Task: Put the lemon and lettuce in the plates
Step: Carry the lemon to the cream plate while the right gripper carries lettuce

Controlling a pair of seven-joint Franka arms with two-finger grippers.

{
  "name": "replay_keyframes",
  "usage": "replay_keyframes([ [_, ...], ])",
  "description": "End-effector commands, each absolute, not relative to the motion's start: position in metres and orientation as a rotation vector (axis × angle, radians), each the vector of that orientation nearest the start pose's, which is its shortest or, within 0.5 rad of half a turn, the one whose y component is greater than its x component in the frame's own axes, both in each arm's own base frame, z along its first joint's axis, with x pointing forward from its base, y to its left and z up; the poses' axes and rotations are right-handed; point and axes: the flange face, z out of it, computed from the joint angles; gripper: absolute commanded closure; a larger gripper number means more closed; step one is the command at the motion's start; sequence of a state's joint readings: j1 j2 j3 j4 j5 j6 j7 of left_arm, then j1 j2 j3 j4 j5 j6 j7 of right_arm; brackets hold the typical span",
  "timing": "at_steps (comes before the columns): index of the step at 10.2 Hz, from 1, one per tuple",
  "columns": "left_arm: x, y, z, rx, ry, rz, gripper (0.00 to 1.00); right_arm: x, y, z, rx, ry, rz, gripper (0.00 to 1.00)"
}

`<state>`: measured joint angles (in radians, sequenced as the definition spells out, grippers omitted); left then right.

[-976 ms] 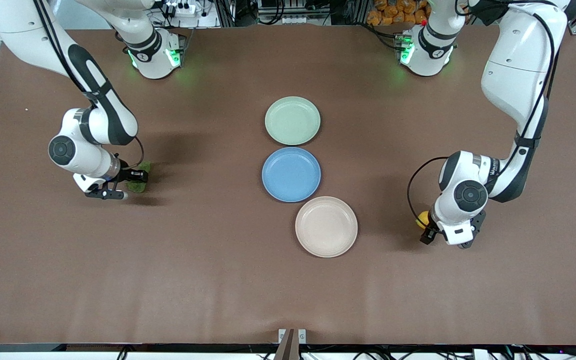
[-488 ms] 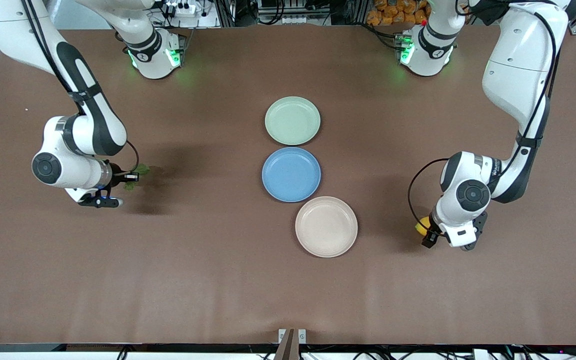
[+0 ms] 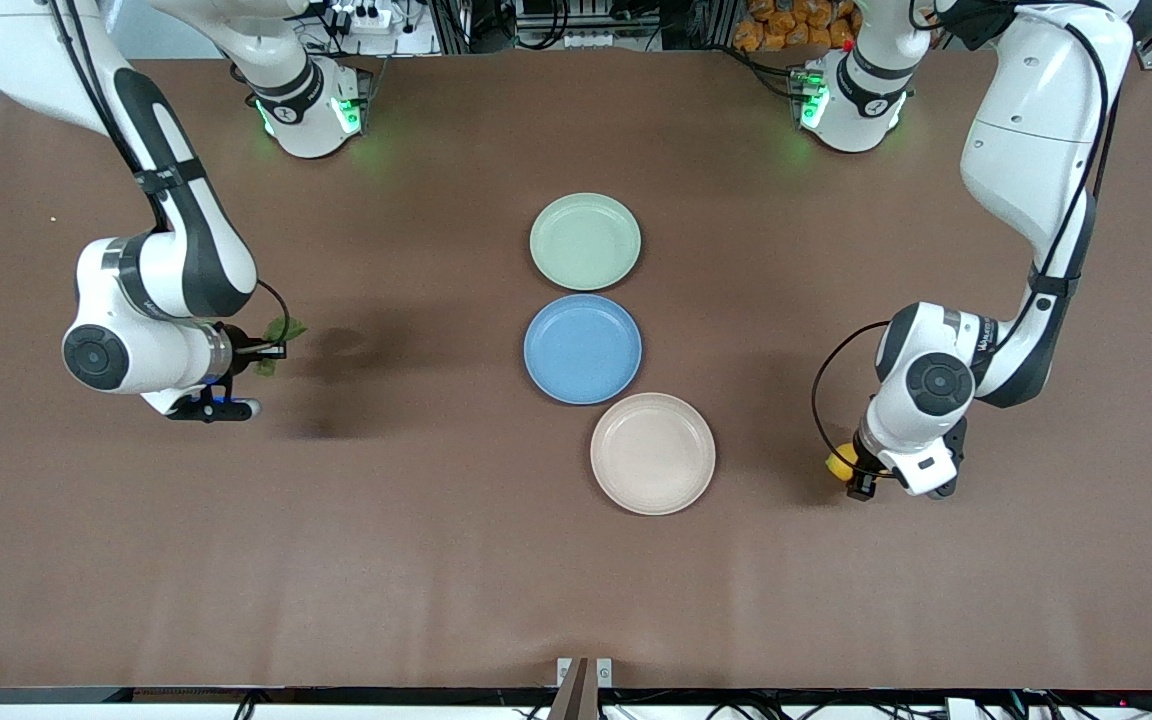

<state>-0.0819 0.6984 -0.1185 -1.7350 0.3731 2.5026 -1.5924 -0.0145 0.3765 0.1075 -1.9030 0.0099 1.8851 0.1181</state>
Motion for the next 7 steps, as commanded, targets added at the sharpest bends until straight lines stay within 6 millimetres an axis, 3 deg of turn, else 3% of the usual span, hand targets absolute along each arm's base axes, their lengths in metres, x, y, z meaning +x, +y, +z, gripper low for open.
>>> replay_keyframes([
  [1, 0.659, -0.161, 0.207, -2.718, -1.495, -0.332, 1.0, 0.576, 0.116, 0.301, -3.106, 0.086, 0.659, 0.98],
  [3, 0.654, -0.2, 0.228, -2.821, -1.424, -0.32, 1.0, 0.562, 0.19, 0.318, -3.156, 0.047, 0.673, 0.98],
  [5, 0.644, -0.259, 0.25, -2.922, -1.358, -0.319, 1.0, 0.543, 0.242, 0.321, -3.185, -0.031, 0.661, 0.98],
  [6, 0.631, -0.292, 0.253, -2.957, -1.278, -0.317, 1.0, 0.531, 0.269, 0.321, -3.207, -0.026, 0.651, 0.98],
  [7, 0.624, -0.309, 0.252, -2.982, -1.206, -0.33, 1.0, 0.515, 0.3, 0.32, -3.229, -0.033, 0.641, 0.98],
])
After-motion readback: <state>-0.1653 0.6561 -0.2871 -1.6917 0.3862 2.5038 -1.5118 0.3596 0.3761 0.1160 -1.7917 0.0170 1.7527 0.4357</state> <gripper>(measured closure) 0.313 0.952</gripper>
